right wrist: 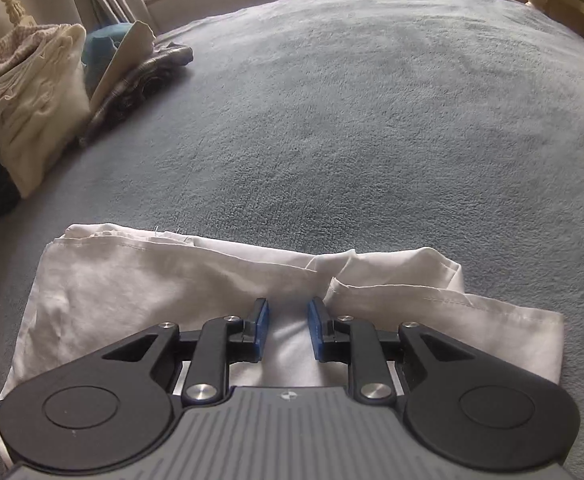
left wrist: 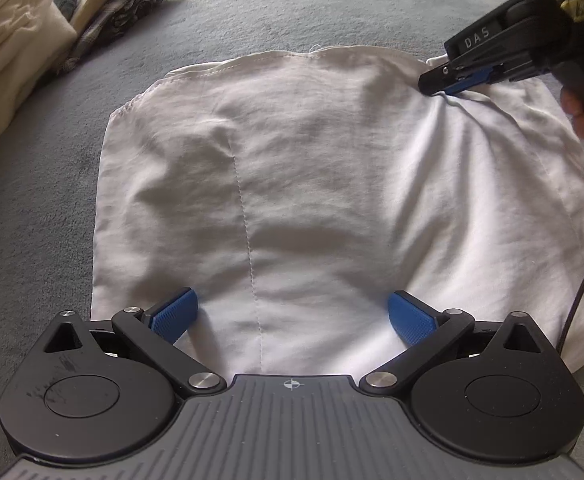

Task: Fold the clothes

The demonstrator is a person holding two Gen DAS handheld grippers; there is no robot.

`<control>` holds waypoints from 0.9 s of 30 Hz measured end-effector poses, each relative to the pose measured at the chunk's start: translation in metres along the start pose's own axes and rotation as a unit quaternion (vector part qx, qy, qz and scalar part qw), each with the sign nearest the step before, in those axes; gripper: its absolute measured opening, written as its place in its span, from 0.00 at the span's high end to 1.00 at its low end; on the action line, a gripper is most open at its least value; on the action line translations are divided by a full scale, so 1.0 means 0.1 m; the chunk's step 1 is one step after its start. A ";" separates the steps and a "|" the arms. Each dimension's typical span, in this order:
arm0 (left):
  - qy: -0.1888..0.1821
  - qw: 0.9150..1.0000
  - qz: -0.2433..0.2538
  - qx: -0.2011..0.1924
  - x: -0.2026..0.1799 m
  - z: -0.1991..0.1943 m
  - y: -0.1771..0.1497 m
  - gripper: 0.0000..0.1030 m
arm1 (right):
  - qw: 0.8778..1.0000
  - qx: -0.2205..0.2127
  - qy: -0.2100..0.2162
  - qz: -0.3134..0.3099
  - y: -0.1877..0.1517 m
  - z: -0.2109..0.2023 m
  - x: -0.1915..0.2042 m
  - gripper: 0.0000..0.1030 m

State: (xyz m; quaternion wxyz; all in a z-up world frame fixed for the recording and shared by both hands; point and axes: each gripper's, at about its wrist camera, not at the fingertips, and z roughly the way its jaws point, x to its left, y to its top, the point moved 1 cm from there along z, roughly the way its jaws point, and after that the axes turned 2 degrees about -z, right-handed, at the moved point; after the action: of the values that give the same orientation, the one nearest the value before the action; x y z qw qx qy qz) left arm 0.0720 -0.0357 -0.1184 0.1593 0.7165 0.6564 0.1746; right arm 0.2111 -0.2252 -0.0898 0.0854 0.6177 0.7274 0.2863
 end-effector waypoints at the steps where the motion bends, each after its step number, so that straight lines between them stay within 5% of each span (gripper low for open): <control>1: 0.001 1.000 -0.001 0.001 0.00 0.00 0.00 0.00 | 1.000 0.004 -0.002 -0.001 0.02 -0.03 0.02 0.77; 7: 0.004 1.000 -0.003 0.001 0.00 0.01 -0.01 0.00 | 0.999 0.003 0.047 -0.025 0.04 -0.18 0.35 0.71; 14: -0.004 1.000 -0.005 -0.005 0.03 -0.01 -0.01 0.00 | 0.997 0.027 0.033 -0.062 -0.09 0.19 0.55 0.67; 20: -0.038 0.998 -0.030 -0.029 0.40 -0.32 -0.04 0.00 | 0.996 0.033 0.067 -0.043 -0.15 -0.31 0.59 0.67; 25: -0.018 0.998 -0.054 -0.003 0.84 -0.44 -0.20 0.00 | 0.979 0.105 0.147 -0.096 -0.61 -0.46 0.93 0.66; 27: -0.004 0.998 -0.065 0.012 0.97 -0.41 -0.28 0.00 | 0.970 0.130 0.141 -0.151 -0.87 -0.34 1.16 0.66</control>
State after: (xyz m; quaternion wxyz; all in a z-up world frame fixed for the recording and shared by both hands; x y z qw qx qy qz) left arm 0.0360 0.0636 -0.0912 0.1644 0.6747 0.7030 0.1534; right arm 0.0949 -0.1327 -0.0804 -0.0564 0.4601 0.8479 0.2575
